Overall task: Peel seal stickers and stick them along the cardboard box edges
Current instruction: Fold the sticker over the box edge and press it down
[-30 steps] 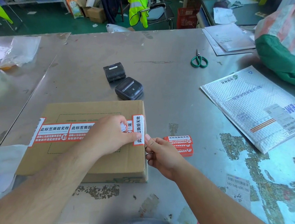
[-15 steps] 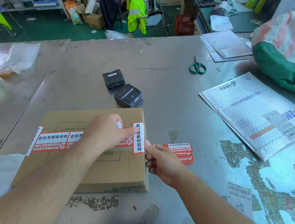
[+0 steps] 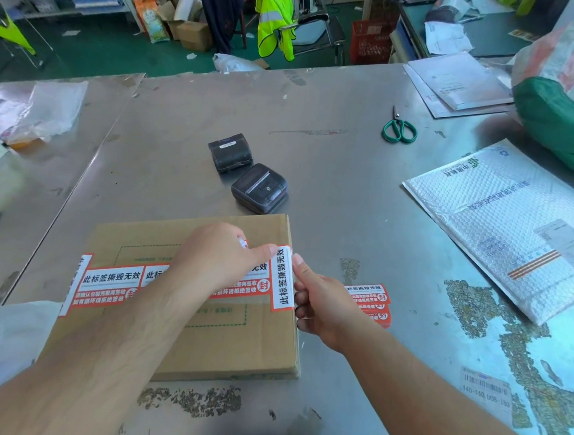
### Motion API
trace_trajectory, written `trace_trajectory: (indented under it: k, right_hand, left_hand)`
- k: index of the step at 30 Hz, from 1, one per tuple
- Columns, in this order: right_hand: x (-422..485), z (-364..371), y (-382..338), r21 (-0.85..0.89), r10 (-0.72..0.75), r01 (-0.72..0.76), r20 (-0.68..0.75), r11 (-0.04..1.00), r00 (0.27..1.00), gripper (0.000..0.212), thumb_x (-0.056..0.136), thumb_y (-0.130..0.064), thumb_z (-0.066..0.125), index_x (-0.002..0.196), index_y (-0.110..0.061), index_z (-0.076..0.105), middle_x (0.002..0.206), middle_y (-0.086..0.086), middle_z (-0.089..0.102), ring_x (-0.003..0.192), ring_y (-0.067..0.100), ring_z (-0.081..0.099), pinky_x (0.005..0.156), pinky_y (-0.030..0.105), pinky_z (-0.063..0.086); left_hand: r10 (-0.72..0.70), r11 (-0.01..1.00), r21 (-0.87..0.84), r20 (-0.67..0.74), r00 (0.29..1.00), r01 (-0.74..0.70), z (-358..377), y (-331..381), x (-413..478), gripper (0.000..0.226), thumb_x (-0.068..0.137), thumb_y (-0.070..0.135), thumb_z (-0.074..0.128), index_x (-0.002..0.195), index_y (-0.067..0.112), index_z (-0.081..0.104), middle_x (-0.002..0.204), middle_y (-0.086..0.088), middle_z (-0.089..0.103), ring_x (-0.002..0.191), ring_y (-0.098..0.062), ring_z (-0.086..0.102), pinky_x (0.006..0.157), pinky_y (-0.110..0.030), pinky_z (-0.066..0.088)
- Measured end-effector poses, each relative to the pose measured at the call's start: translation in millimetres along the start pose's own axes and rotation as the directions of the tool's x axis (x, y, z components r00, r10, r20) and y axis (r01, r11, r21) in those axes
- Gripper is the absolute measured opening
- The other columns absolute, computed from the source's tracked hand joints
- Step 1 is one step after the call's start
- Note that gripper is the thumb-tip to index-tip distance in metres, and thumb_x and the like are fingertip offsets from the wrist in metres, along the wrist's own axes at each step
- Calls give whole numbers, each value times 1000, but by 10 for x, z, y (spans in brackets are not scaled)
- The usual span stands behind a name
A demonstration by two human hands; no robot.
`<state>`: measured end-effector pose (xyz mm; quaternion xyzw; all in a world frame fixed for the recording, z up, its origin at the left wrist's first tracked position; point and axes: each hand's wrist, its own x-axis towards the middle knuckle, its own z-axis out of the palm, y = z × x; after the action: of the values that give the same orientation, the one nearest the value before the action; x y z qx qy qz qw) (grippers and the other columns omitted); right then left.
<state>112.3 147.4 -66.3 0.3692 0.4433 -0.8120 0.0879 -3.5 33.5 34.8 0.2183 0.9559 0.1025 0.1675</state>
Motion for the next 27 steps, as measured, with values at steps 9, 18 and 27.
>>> trace_trajectory:
  k: [9, 18, 27]
  right_hand:
    - [82, -43, -49, -11, 72, -71, 42, 997, 997, 54, 80, -70, 64, 58, -24, 47, 58, -4, 36, 51, 13, 35, 51, 21, 36]
    - [56, -86, -118, -51, 79, -75, 78, 996, 994, 55, 75, -72, 67, 64, -22, 49, 62, -1, 39, 53, 16, 39, 52, 23, 44]
    - [130, -93, -61, 0, 103, -103, 107, 995, 989, 48, 83, -64, 65, 73, -18, 61, 58, -3, 37, 51, 13, 36, 52, 24, 39]
  left_hand:
    - [13, 999, 49, -36, 999, -11, 50, 1, 8, 58, 75, 74, 54, 62, 17, 47, 56, 3, 54, 52, -19, 50, 52, -31, 33]
    - [-8, 998, 62, 25, 1000, 7, 1, 76, 11, 63, 71, 78, 57, 56, 18, 44, 51, 5, 52, 49, -17, 50, 50, -28, 32]
    - [-18, 999, 37, 4, 1000, 18, 24, 38, 58, 59, 85, 68, 50, 59, 15, 53, 55, 2, 59, 54, -16, 58, 51, -29, 35]
